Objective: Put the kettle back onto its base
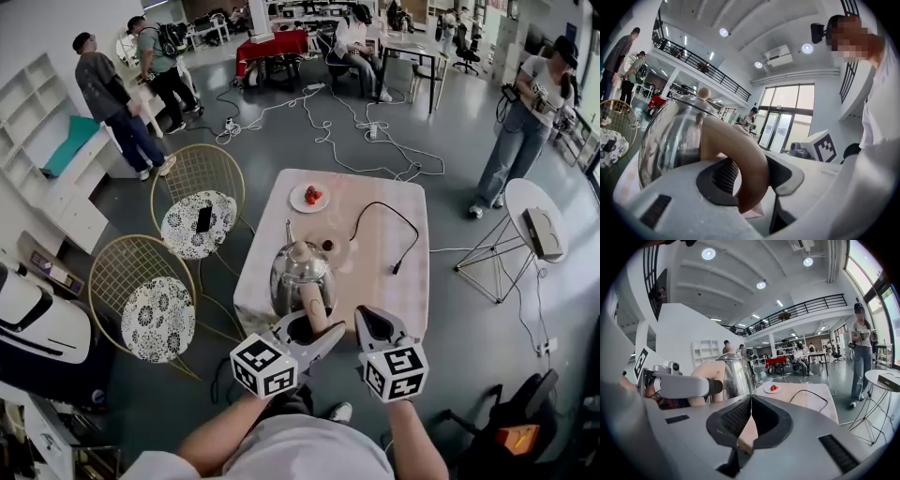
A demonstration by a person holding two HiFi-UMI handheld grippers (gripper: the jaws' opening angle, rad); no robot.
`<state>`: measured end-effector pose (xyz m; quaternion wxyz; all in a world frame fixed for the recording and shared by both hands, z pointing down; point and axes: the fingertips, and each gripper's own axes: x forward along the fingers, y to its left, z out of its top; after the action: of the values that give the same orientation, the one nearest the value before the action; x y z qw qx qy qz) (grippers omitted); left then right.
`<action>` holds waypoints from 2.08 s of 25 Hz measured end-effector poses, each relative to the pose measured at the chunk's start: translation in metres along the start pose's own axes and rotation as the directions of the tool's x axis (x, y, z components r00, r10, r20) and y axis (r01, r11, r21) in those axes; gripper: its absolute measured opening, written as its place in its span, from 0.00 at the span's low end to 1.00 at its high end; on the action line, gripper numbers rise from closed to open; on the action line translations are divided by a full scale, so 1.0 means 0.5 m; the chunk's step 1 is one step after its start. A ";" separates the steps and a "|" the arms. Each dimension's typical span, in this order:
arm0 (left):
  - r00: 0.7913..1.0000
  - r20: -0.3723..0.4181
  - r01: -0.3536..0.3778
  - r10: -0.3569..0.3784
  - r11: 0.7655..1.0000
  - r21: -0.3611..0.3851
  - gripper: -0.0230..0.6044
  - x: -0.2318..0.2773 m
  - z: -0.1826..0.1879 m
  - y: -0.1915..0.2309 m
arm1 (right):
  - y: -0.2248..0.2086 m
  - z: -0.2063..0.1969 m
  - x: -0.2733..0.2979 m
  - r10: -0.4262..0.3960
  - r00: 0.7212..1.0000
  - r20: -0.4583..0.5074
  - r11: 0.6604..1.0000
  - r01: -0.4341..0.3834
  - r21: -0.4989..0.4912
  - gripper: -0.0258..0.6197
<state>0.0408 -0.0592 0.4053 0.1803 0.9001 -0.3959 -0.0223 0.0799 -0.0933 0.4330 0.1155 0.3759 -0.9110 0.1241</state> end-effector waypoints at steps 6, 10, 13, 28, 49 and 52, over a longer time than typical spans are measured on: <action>0.997 -0.026 0.067 -0.066 0.997 0.024 0.30 0.031 0.025 0.068 | -0.016 0.035 0.088 -0.043 0.999 0.003 0.999 0.043 0.005 0.05; 0.994 -0.038 0.103 -0.102 0.994 0.023 0.30 0.047 0.035 0.112 | -0.024 0.049 0.131 -0.075 0.997 0.002 0.997 0.075 0.006 0.05; 0.990 -0.053 0.133 -0.131 0.991 0.032 0.30 0.054 0.033 0.135 | -0.031 0.056 0.155 -0.103 0.995 0.000 0.995 0.103 0.003 0.05; 0.959 -0.090 0.272 -0.268 0.962 0.036 0.31 0.059 0.010 0.234 | -0.027 0.059 0.232 -0.247 0.969 -0.019 0.969 0.246 -0.020 0.05; 0.971 -0.084 0.224 -0.223 0.975 0.001 0.31 0.225 -0.049 0.339 | -0.187 0.022 0.329 -0.208 0.974 -0.089 0.978 0.206 -0.030 0.05; 0.973 -0.085 0.213 -0.213 0.977 -0.004 0.31 0.241 -0.055 0.347 | -0.205 0.013 0.338 -0.195 0.975 -0.101 0.981 0.194 -0.023 0.05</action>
<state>0.0064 -0.2455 0.5029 0.1914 0.9379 -0.2893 -0.0023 0.0353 -0.2765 0.4927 0.1764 0.4557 -0.8634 0.1257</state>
